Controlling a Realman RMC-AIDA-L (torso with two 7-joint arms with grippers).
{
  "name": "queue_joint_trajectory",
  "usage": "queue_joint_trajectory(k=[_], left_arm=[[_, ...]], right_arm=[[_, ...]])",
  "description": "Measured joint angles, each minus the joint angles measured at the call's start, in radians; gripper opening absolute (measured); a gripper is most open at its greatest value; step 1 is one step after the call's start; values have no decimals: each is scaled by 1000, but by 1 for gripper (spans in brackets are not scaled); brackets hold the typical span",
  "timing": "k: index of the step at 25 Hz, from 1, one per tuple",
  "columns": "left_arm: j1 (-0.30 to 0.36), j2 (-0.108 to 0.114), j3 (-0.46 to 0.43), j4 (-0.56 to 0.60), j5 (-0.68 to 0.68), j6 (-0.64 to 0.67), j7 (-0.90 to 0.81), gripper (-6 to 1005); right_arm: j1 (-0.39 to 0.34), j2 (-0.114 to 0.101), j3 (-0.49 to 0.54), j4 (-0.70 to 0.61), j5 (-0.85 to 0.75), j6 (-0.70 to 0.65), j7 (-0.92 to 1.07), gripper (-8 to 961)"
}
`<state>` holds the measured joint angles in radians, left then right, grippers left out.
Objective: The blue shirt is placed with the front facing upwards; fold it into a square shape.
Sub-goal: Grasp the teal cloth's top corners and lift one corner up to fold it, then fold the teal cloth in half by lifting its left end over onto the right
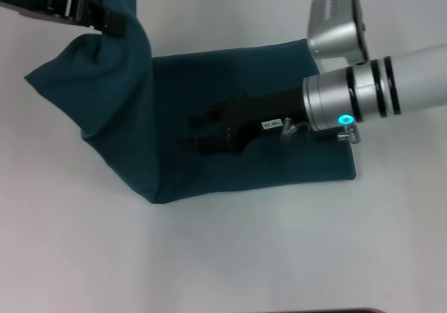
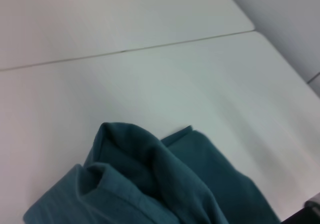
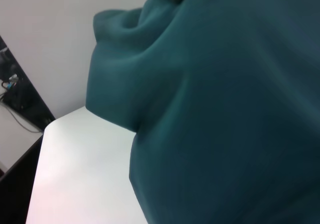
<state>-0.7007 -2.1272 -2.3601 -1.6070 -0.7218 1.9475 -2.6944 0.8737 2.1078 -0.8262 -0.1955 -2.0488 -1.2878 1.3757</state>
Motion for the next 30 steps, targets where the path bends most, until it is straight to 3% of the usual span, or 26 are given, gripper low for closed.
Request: queue_joint_trajectory(k=[6, 11, 24, 30], left_arm=[[-2, -9, 6, -9, -56, -1, 0, 94], [1, -16, 12, -12, -117, -3, -5, 94], [-8, -35, 105, -12, -165, -40, -19, 94], [-8, -37, 137, 1, -181, -70, -26, 94]], right_arm=[[28, 3, -13, 19, 1, 28, -1, 534], [27, 1, -13, 25, 1, 29, 0, 353], [16, -3, -7, 26, 4, 35, 3, 355], [-41, -12, -2, -15, 23, 15, 20, 356]])
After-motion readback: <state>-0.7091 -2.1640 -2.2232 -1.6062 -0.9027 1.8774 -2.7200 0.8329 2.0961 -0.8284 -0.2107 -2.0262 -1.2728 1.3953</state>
